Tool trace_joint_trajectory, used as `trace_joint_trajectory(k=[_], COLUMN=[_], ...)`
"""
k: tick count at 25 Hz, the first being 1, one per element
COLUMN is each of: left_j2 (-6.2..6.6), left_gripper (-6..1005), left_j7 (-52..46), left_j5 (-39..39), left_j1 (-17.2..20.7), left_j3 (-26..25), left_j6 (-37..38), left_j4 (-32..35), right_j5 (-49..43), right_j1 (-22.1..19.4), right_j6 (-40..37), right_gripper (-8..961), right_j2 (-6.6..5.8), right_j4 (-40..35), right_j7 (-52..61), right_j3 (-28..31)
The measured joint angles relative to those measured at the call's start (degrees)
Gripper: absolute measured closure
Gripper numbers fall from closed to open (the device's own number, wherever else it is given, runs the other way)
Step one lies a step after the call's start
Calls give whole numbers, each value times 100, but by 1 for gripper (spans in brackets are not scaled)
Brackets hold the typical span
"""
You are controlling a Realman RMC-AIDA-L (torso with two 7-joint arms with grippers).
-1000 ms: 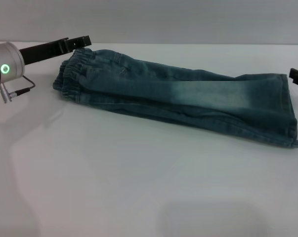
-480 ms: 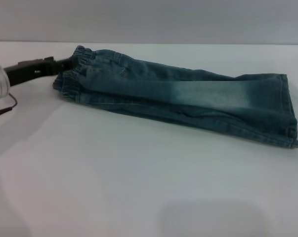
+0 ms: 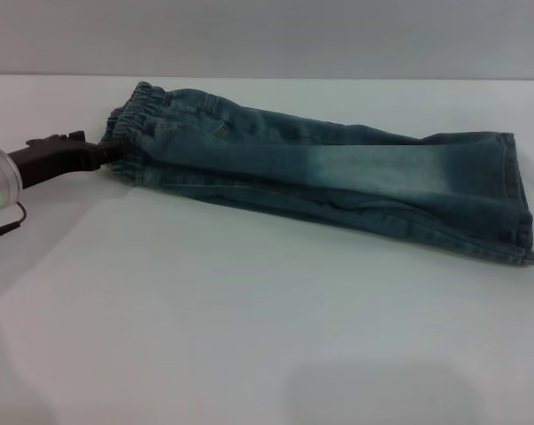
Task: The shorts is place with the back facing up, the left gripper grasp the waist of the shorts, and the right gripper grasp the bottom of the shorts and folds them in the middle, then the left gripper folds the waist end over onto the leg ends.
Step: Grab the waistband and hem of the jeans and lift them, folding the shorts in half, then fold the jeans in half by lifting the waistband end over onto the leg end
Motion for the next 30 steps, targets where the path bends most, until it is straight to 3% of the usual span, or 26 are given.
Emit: trace_joint_trajectory(k=[30], left_j2=[-44], left_gripper=[155], left_j7=[894], left_j5=[-291], left_j1=[-521], left_j3=[87], left_j6=[-866], left_j4=[-895], right_j5=[159], right_j1=[-144], right_j6=[-639], right_gripper=[331], right_j2=[67], right_j4=[-7], right_j7=[0], right_j3=[3])
